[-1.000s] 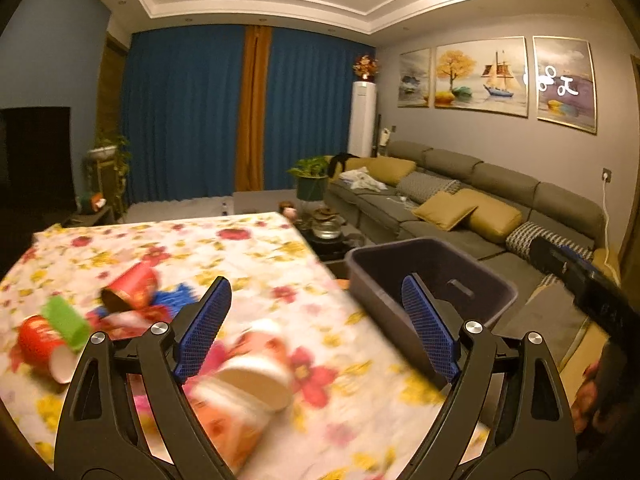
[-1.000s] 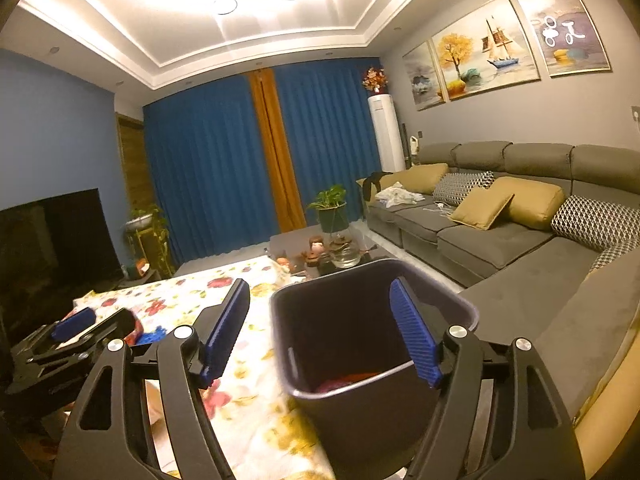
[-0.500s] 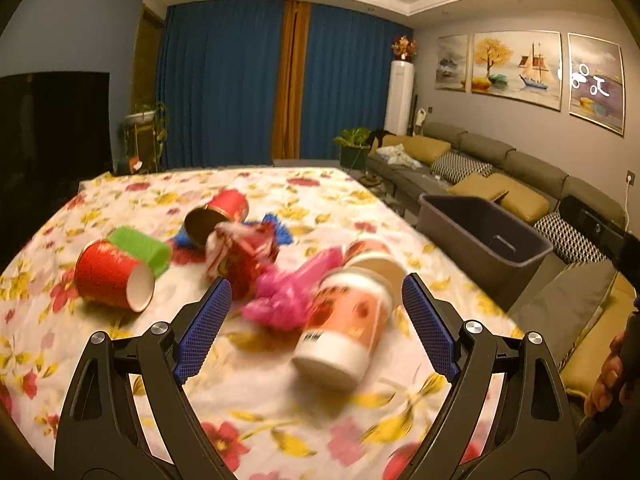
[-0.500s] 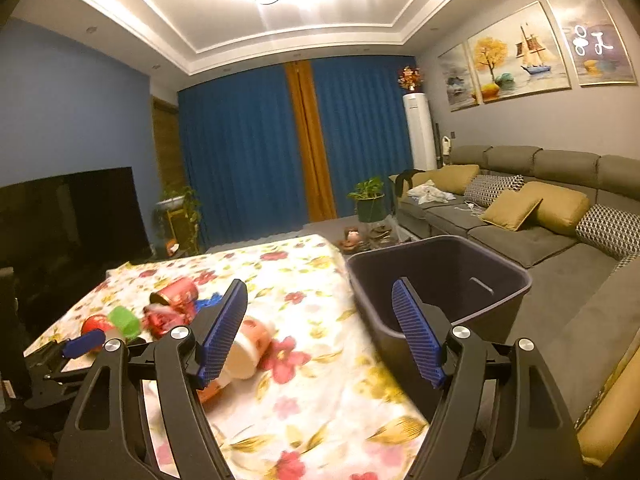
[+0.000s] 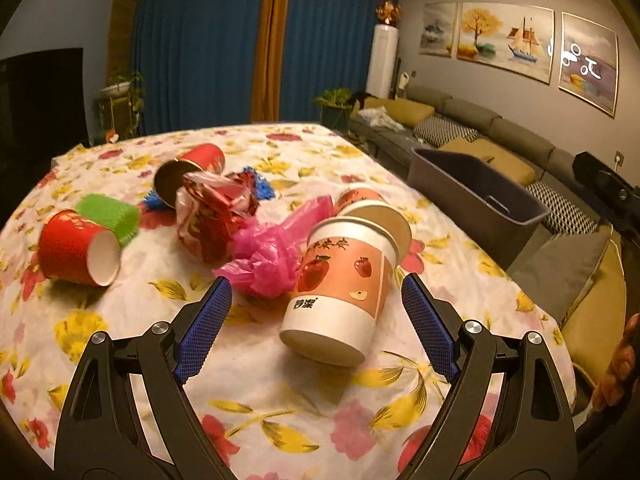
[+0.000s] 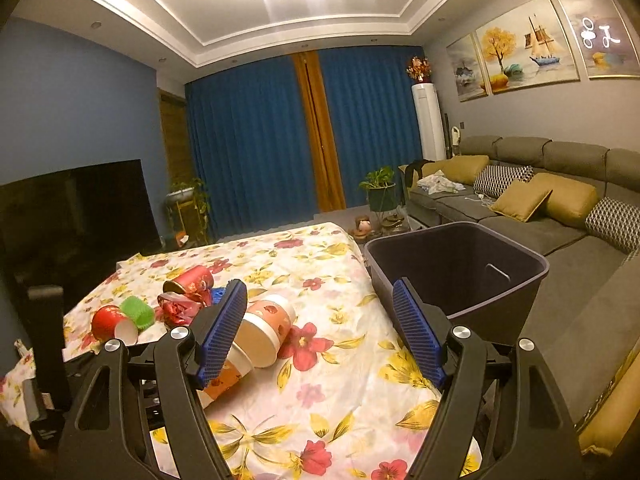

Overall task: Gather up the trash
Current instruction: 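Grasp the apple-print paper cup with the left tool while the right tool grasps the orange paper cup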

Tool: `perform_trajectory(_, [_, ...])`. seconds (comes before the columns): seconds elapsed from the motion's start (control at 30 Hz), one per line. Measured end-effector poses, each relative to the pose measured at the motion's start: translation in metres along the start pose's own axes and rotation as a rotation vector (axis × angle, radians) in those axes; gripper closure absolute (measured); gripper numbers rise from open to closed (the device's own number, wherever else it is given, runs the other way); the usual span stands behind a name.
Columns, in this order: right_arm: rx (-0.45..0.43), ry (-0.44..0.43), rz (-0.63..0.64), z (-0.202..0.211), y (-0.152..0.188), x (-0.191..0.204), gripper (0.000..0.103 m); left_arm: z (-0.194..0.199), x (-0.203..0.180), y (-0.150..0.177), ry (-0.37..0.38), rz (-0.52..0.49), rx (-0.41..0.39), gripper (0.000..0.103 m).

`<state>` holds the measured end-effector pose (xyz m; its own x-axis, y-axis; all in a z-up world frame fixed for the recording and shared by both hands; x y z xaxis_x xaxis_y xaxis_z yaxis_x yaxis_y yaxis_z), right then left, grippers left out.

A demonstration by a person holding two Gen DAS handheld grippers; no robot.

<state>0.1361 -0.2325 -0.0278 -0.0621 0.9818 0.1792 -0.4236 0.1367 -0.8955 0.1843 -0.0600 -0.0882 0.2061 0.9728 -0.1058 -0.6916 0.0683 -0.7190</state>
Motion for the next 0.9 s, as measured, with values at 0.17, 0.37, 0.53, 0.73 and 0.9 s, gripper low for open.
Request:
perform_trajectory(0.17, [0.012,-0.003,-0.005,-0.004,0.003,-0.003,0.029,-0.018,0.004,-0.001,0.027,0.018,0.076,0.026])
perform_trajectory(0.37, [0.029,-0.01,-0.002,-0.01,0.005,0.0,0.029,-0.027,0.001,-0.002,0.055,0.009,0.111,0.039])
perform_trajectory(0.53, [0.039,-0.02,0.004,-0.011,0.006,0.005,0.029,-0.029,0.003,-0.001,0.081,0.021,0.114,0.044])
perform_trajectory(0.73, [0.055,-0.012,0.026,-0.018,0.007,0.01,0.029,-0.012,0.002,-0.001,0.065,0.0,0.06,0.044])
perform_trajectory(0.9, [0.081,-0.019,0.04,-0.03,0.009,0.016,0.029,0.019,0.009,-0.008,0.074,0.009,-0.02,0.044])
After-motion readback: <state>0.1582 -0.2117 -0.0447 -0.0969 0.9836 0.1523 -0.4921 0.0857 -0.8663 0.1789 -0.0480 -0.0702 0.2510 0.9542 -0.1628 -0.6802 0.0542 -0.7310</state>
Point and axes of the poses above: each gripper's, at about its wrist camera, not at the fingertips, and z roughly against the way its jaws point, x to its left, y to its underside, the point moved 4 cm from there along -z, roughly the way its jaws point, and after that the axes turned 9 degrees about x, right-handed, at the moved point
